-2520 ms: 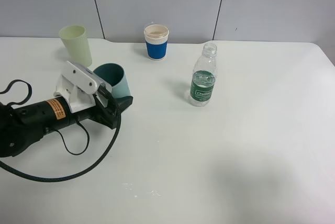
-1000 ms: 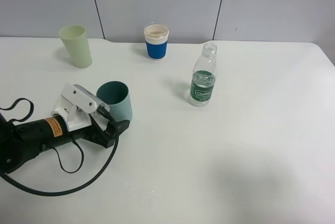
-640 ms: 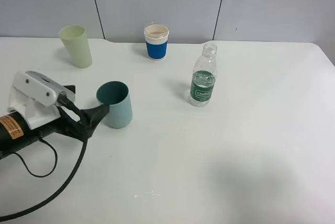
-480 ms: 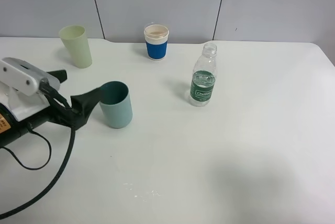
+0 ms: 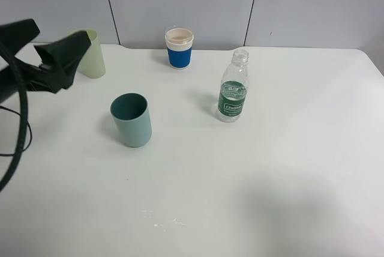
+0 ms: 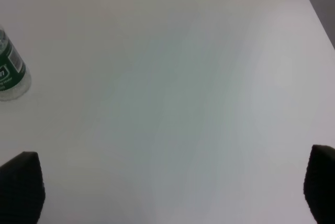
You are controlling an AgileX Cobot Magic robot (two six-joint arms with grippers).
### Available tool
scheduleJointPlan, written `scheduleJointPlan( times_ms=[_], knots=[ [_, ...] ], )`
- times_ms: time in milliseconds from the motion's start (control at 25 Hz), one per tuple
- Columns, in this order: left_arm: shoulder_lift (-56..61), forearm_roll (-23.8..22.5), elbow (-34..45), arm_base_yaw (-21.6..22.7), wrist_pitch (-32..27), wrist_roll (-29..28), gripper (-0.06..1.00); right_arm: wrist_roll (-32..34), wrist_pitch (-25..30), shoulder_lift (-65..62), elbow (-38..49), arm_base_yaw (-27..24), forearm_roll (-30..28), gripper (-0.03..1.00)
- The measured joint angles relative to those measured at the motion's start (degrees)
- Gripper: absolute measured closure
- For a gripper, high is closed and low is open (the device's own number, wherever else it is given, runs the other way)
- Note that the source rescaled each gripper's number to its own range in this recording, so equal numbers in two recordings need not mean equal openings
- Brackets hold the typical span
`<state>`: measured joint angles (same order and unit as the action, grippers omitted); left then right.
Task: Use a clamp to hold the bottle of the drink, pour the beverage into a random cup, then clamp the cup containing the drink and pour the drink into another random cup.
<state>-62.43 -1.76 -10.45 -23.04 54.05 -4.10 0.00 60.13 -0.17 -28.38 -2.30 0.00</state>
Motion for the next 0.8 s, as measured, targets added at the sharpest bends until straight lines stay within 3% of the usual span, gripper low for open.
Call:
scheduleJointPlan(
  times_ms=[160, 400, 520, 600, 800],
  knots=[
    [9.5, 0.2, -5.4, 0.0, -14.5, 0.1, 0.16, 0.0, 0.0, 0.0, 0.0, 0.0, 0.0, -0.03],
    [23.1, 0.2, -14.4, 0.0, -40.8, 2.5, 0.16, 0.0, 0.0, 0.0, 0.0, 0.0, 0.0, -0.03],
    [29.2, 0.2, -16.8, 0.0, -50.3, 2.8, 0.16, 0.0, 0.0, 0.0, 0.0, 0.0, 0.0, -0.03],
    [33.6, 0.2, -17.3, 0.0, -54.1, 2.8, 0.16, 0.0, 0.0, 0.0, 0.0, 0.0, 0.0, -0.03],
    [43.1, -0.6, -17.3, 0.0, -57.3, 2.9, 0.15, 0.0, 0.0, 0.0, 0.0, 0.0, 0.0, -0.03]
  ],
)
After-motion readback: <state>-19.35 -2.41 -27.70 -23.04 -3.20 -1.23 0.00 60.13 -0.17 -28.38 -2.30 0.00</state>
